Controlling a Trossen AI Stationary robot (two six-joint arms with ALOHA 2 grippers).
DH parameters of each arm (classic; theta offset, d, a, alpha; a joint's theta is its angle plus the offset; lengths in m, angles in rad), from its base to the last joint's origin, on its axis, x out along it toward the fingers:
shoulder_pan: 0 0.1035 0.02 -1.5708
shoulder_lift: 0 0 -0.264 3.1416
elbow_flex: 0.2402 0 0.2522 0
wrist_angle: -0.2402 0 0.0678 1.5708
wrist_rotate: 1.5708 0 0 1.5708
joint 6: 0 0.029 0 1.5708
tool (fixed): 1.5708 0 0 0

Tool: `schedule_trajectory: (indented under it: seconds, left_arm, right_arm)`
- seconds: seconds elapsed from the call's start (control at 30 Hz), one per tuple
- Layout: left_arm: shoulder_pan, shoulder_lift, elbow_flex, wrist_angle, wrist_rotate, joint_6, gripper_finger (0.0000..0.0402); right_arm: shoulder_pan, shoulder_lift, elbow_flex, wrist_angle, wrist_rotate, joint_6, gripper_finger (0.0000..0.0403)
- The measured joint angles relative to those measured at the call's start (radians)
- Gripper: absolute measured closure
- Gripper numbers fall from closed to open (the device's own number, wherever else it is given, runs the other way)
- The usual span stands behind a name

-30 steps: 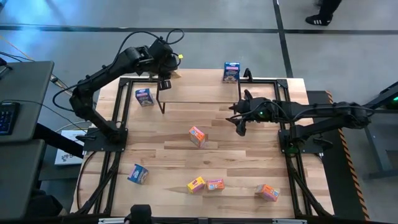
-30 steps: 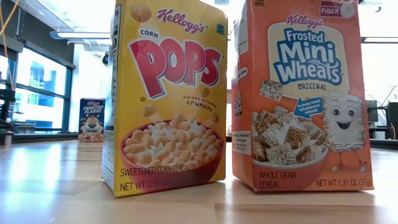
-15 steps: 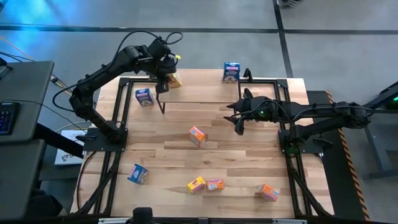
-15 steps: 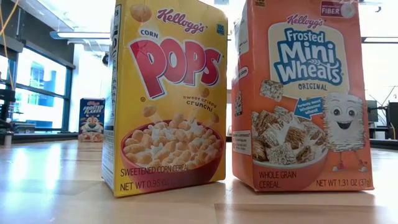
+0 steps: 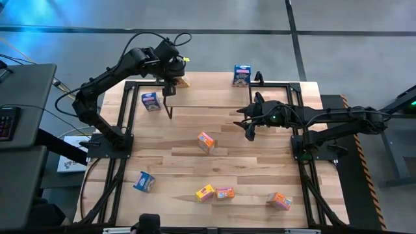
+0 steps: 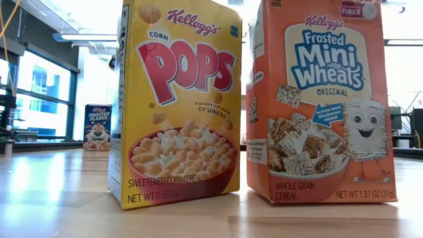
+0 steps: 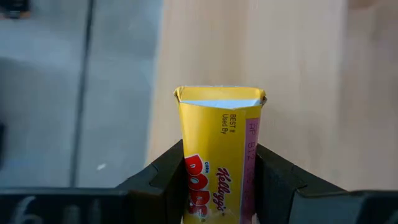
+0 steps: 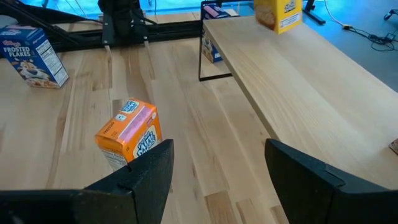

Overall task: Stack cereal on shelf
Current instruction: Put the middle left yellow cereal box on the shelf

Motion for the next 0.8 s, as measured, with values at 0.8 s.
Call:
schedule_trajectory:
  seconds: [0.8]
  left_arm:
    - [0.023,0.059,0.001,0.032,-0.039,0.016,0.0266]
  right_arm:
    - [0.000,0.000,0.000,-0.002,-0.008,0.000,0.0158]
